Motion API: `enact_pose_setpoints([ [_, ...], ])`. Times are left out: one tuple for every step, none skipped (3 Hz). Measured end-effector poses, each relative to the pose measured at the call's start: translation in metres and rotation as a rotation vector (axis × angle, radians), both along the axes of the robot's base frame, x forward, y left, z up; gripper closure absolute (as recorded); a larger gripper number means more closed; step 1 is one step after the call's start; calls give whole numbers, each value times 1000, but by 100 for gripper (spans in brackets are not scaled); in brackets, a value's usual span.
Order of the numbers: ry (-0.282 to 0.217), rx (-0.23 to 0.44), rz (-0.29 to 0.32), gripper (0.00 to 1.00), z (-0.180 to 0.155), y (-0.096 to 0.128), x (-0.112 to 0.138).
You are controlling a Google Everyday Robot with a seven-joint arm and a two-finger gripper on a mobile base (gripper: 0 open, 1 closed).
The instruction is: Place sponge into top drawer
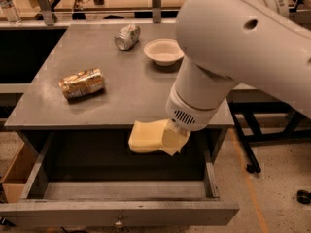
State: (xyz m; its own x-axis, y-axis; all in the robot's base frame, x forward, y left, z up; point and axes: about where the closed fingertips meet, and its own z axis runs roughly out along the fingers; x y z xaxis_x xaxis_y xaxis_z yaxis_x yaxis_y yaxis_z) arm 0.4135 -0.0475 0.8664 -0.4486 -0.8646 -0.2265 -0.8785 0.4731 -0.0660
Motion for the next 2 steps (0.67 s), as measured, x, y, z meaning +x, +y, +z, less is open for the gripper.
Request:
enact_pose_setpoints([
  [53,-12,-36,100,-36,-7,-6],
  [53,-12,-36,100,-36,-7,-6],
])
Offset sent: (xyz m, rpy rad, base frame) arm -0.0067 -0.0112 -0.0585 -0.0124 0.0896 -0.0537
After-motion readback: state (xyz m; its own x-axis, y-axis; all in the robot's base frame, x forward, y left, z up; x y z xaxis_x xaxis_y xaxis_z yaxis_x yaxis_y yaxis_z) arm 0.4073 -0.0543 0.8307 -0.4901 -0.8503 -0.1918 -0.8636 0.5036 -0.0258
